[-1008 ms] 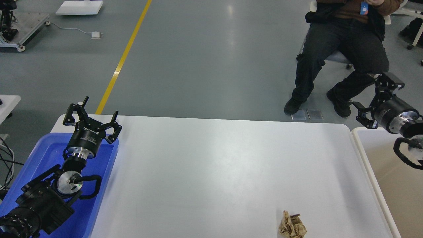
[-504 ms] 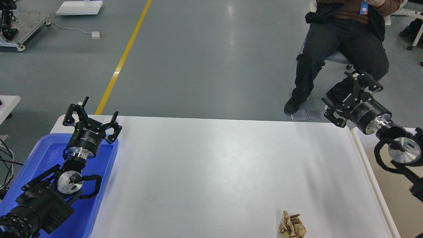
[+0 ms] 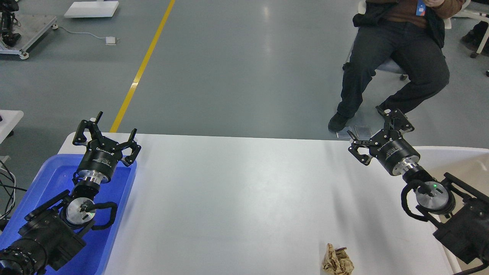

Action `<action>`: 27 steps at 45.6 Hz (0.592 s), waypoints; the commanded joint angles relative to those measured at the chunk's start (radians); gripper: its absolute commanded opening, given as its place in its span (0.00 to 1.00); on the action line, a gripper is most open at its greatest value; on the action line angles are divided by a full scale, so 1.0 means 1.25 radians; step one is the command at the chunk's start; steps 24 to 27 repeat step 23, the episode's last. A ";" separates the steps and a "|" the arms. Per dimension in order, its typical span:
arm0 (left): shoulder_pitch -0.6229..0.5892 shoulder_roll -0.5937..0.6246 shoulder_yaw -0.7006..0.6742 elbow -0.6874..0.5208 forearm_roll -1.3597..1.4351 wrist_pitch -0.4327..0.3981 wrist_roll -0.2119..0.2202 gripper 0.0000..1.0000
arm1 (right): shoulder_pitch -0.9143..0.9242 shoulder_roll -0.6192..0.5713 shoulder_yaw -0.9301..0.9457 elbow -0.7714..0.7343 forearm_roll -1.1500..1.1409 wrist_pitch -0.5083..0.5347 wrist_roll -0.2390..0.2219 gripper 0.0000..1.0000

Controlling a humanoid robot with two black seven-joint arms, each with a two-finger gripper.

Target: Tidy desktop

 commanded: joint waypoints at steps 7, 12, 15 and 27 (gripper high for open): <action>0.000 0.000 0.000 0.000 0.000 0.000 0.000 1.00 | 0.003 0.130 0.067 -0.056 0.004 0.019 0.009 1.00; 0.000 0.000 0.000 0.000 0.000 0.001 -0.001 1.00 | 0.006 0.145 0.069 -0.056 0.004 0.018 0.009 1.00; 0.000 0.000 0.000 0.000 0.000 0.001 0.000 1.00 | 0.005 0.153 0.070 -0.056 0.004 0.018 0.009 1.00; 0.000 0.000 0.000 0.000 0.000 0.000 0.000 1.00 | 0.001 0.166 0.071 -0.056 0.002 0.022 0.009 1.00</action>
